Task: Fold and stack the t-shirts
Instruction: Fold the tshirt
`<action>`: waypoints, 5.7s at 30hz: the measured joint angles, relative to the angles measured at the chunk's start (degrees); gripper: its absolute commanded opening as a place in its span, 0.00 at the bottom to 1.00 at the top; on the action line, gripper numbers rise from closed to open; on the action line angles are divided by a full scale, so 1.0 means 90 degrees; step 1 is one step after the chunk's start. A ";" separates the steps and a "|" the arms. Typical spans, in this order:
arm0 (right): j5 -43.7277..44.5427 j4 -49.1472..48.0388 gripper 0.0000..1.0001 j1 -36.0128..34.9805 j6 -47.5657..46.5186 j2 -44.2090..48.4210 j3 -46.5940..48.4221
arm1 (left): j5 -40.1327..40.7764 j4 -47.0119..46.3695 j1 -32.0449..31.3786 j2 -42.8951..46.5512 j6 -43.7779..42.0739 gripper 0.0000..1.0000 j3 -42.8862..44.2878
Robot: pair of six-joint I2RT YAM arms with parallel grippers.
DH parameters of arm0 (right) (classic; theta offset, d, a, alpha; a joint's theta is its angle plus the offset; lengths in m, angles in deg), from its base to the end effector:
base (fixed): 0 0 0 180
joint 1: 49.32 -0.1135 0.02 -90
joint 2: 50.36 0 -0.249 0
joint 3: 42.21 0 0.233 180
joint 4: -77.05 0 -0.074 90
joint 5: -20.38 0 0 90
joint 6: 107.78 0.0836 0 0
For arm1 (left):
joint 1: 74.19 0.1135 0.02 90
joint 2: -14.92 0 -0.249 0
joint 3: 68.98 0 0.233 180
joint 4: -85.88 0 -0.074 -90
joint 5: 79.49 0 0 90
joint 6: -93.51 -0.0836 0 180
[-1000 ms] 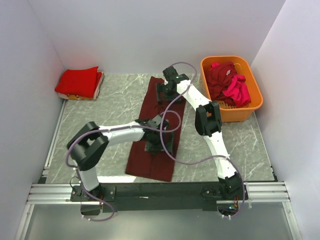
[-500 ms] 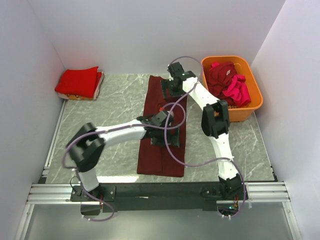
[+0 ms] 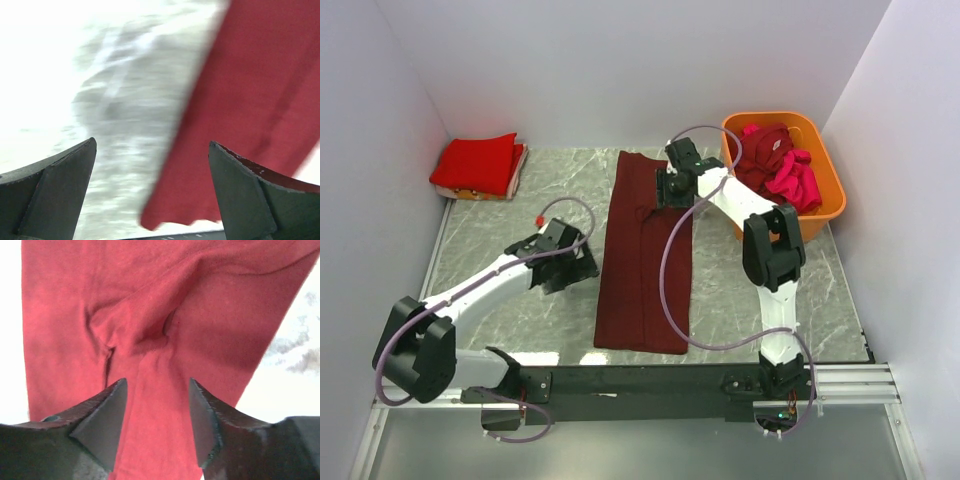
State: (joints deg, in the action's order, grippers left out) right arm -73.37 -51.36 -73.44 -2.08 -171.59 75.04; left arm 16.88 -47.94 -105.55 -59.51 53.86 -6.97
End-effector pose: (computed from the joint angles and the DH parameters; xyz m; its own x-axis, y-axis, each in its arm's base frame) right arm 0.4272 0.1973 0.1804 -0.8442 -0.0821 -0.5297 -0.2213 0.9534 0.2049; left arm 0.2290 -0.1287 0.1692 -0.8253 -0.3931 -0.4054 -0.2627 0.9027 -0.3407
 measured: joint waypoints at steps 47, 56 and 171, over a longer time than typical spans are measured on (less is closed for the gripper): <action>-0.0027 0.0005 0.00 0.0000 -0.0435 -0.1851 0.2011 | -0.0223 0.0068 0.0631 0.0039 -0.0017 0.99 -0.0350; 0.0838 0.0481 0.00 0.0000 -0.0673 -0.1166 0.1795 | -0.0221 0.0078 0.0641 0.0039 -0.0017 0.99 -0.0350; -0.0255 -0.1848 0.00 -0.0250 0.2140 0.3980 -0.5292 | -0.0687 -0.0714 0.0250 -0.3024 -0.0335 0.01 0.3075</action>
State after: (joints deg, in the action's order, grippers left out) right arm -75.66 -67.99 -75.69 17.18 -135.77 27.41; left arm 10.70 -54.36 -103.29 -86.72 50.84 20.70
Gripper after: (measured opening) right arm 0.022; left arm 0.024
